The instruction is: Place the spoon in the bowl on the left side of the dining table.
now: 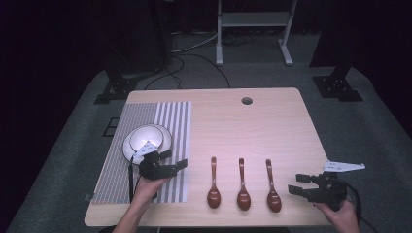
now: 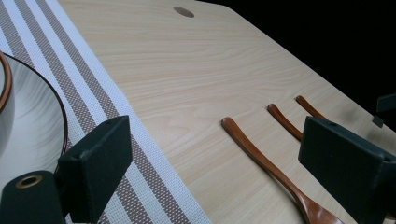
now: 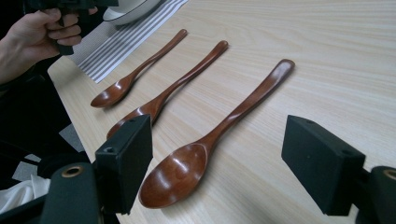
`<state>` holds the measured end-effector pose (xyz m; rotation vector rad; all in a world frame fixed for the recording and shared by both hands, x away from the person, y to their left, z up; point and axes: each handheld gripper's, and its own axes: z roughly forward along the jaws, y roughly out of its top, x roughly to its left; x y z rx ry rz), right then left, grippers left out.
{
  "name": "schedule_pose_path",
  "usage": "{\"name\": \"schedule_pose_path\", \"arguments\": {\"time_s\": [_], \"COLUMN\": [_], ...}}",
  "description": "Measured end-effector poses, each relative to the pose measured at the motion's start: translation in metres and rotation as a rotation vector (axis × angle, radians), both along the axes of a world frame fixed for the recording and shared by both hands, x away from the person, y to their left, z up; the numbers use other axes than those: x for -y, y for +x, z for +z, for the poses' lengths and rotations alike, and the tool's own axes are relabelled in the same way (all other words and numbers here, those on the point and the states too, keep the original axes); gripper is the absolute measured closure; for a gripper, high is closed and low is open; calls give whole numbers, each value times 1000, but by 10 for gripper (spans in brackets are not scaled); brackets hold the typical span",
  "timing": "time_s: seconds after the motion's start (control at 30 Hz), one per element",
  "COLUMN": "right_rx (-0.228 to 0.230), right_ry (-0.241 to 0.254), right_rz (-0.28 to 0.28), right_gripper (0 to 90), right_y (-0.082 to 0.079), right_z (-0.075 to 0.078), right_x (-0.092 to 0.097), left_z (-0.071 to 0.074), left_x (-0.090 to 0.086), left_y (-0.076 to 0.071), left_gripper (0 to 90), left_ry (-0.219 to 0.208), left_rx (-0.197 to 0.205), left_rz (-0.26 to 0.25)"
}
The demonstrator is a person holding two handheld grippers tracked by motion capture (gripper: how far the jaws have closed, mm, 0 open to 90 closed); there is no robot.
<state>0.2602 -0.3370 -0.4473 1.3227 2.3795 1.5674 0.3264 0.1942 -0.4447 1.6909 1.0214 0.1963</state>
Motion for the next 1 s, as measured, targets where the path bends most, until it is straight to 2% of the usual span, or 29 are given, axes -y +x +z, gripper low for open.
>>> {"name": "schedule_pose_path", "arguments": {"time_s": [0.57, 0.67, 0.73, 1.0], "right_rx": [2, 3, 4, -3], "right_ry": [15, 13, 6, -5], "right_rz": [60, 85, 99, 149], "right_gripper": [233, 234, 234, 234], "right_y": [-2, -3, -3, -2], "right_z": [1, 2, 2, 2], "right_x": [-23, -32, -37, -56], "left_z": [-1, 0, 1, 1], "left_x": [1, 0, 0, 0], "left_y": [-1, -2, -2, -2], "left_gripper": [88, 88, 88, 88], "left_ry": [-10, -7, -24, -24], "left_rx": [-5, -2, -1, -2], "left_rz": [6, 5, 8, 6]}}
